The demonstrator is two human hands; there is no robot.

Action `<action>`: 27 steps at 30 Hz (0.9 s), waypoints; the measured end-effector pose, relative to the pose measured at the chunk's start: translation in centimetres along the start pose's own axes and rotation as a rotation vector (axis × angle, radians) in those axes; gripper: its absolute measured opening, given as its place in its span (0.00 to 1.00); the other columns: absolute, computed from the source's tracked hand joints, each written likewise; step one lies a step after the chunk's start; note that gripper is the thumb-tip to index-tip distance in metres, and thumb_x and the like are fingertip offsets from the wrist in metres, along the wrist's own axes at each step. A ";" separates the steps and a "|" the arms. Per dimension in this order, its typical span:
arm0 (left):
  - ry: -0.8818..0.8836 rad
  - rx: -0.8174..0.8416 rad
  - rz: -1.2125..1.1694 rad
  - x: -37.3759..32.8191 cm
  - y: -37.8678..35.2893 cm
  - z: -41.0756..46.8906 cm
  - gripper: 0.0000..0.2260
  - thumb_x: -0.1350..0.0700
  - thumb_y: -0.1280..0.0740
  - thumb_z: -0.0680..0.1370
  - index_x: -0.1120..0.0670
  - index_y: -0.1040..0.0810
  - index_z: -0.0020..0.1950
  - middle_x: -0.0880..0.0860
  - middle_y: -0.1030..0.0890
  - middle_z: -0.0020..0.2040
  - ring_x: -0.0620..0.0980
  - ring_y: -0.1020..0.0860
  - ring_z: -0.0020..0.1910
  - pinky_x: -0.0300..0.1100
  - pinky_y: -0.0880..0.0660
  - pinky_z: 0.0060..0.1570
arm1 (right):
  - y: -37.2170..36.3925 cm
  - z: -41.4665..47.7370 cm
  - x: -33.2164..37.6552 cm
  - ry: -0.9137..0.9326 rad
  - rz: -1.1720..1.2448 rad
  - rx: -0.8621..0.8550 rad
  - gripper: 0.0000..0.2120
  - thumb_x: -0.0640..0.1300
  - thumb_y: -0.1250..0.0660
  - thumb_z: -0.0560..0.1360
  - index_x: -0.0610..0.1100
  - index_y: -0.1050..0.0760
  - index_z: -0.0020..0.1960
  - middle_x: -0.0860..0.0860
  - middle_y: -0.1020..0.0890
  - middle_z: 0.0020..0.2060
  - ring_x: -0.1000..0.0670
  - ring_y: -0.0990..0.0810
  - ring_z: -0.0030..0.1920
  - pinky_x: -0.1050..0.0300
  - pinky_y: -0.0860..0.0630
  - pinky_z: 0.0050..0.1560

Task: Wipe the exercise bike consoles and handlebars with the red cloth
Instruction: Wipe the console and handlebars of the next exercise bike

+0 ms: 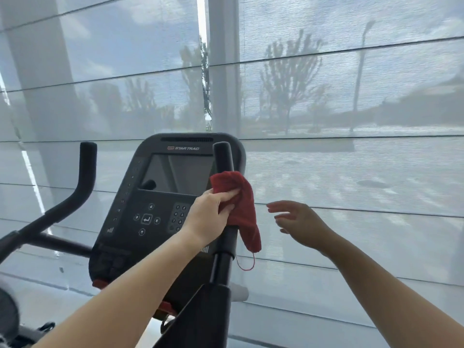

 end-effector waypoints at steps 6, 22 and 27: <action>-0.273 -0.131 -0.027 -1.0 5.2 1.2 0.14 0.62 0.31 0.73 0.47 0.18 0.54 0.47 0.30 0.63 0.42 0.28 0.59 0.27 0.39 0.63 | -1.3 0.6 3.1 0.034 -0.008 -0.075 0.18 0.34 0.39 0.73 0.56 0.24 0.54 0.55 0.20 0.54 0.56 0.20 0.52 0.50 0.21 0.53; -0.402 0.148 -0.051 0.1 4.9 11.2 0.22 0.41 0.36 0.72 0.48 0.31 0.63 0.46 0.30 0.60 0.45 0.30 0.58 0.35 0.38 0.56 | -1.9 0.7 6.5 -0.021 -0.083 -0.293 0.19 0.33 0.40 0.73 0.55 0.24 0.54 0.53 0.19 0.53 0.55 0.20 0.51 0.58 0.22 0.53; -0.375 -0.070 -0.260 0.4 4.4 11.0 0.16 0.46 0.29 0.70 0.48 0.27 0.55 0.44 0.26 0.51 0.42 0.27 0.50 0.28 0.36 0.48 | -2.4 0.6 6.6 -0.044 -0.112 -0.334 0.19 0.34 0.39 0.73 0.56 0.24 0.53 0.54 0.19 0.53 0.54 0.20 0.51 0.54 0.22 0.54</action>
Point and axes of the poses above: each hand's wrist, its own z-axis towards the middle knuckle, its own y-axis out of the back of the hand, x = y × z, the point moved 5 cm from there along z, towards the middle knuckle
